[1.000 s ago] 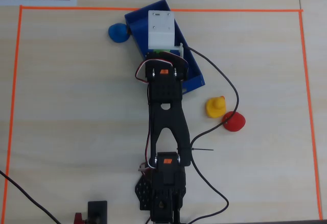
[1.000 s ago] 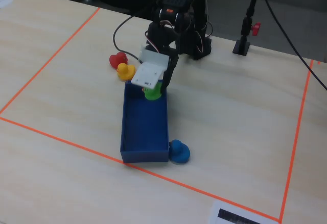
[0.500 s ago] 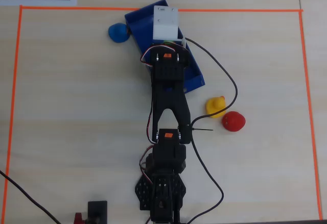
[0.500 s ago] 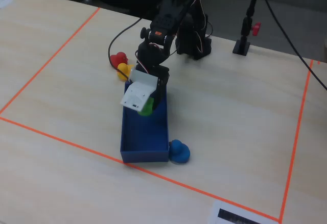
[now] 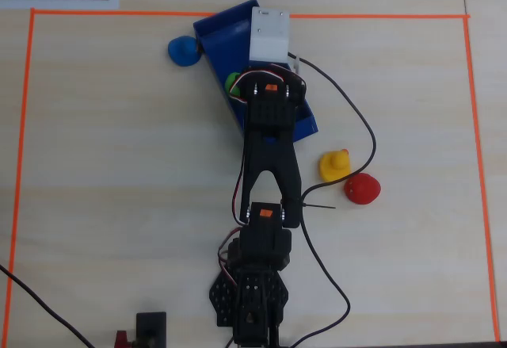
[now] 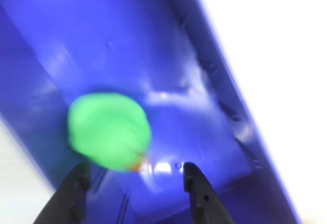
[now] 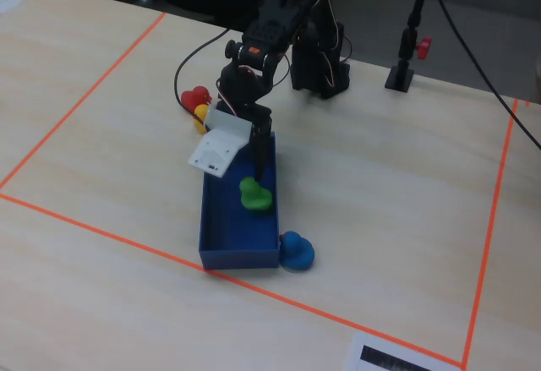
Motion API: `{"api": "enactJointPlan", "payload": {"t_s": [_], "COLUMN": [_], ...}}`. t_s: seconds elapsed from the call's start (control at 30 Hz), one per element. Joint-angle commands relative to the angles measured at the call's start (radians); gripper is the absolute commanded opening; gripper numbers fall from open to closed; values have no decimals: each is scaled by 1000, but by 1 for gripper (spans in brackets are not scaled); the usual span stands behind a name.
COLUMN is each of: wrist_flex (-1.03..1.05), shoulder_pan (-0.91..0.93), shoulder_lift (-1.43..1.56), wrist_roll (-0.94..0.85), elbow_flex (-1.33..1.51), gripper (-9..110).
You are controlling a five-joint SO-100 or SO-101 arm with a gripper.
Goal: Grasp green duck and put it into box.
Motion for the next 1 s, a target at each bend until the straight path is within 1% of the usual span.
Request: {"api": "enactJointPlan", "payload": {"t_s": [0.0, 0.03, 0.1, 0.17, 0.23, 0.4, 0.47, 0.57, 0.63, 0.8, 0.97], "wrist_flex": [-109, -146, -245, -376, -454, -508, -454, -247, -117, 98, 204], "shoulder_pan": [15, 17, 17, 17, 15, -2, -12, -29, -49, -107, -124], "shoulder_lift": [183, 229, 342, 456, 597, 1042, 1215, 1384, 1436, 1543, 1652], "wrist_roll": [-3, -2, -8, -12, -12, -44, -49, -52, -52, -48, -43], "elbow_flex": [69, 112, 225, 359, 506, 923, 1054, 1146, 1180, 1276, 1362], "gripper": [18, 15, 7, 1, 0, 0, 0, 0, 0, 0, 0]}}
